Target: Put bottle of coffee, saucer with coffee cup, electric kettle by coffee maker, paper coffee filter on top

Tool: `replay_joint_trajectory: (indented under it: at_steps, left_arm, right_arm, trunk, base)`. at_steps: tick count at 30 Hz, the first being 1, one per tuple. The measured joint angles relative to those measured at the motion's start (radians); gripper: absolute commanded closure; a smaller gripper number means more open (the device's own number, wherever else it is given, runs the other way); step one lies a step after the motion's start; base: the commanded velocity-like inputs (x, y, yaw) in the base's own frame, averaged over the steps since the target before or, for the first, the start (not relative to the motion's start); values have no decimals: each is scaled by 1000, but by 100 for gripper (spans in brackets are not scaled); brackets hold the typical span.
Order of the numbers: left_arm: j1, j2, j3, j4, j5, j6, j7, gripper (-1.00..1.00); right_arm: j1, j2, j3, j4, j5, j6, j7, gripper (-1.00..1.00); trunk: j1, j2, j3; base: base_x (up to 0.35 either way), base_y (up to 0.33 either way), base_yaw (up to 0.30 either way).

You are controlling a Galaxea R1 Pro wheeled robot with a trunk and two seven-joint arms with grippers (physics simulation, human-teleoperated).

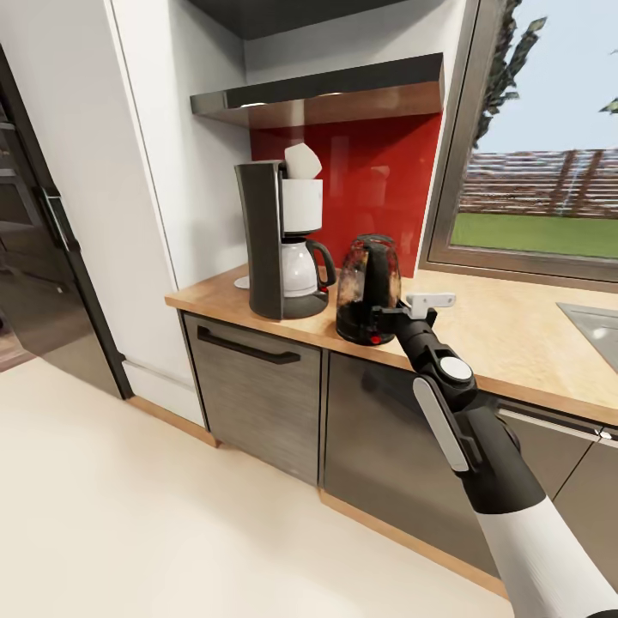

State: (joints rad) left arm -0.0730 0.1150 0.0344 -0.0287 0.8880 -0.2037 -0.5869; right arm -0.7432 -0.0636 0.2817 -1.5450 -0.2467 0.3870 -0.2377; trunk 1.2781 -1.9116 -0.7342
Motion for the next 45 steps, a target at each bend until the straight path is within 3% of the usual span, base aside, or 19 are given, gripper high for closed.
replay_joint_trajectory:
  at_steps: [35,45]
  left_arm:
    - [0,0,0,0,0,0,0,-100]
    - [0,0,0,0,0,0,0,-100]
  right_arm:
    - [1,0,1,14,-7,5,1,-100]
    - [0,0,1,14,-7,6,1,-100]
  trunk:
    - [0,0,0]
    - [0,0,0]
  base:
    - [-16,7,0]
    - [-163,0,0]
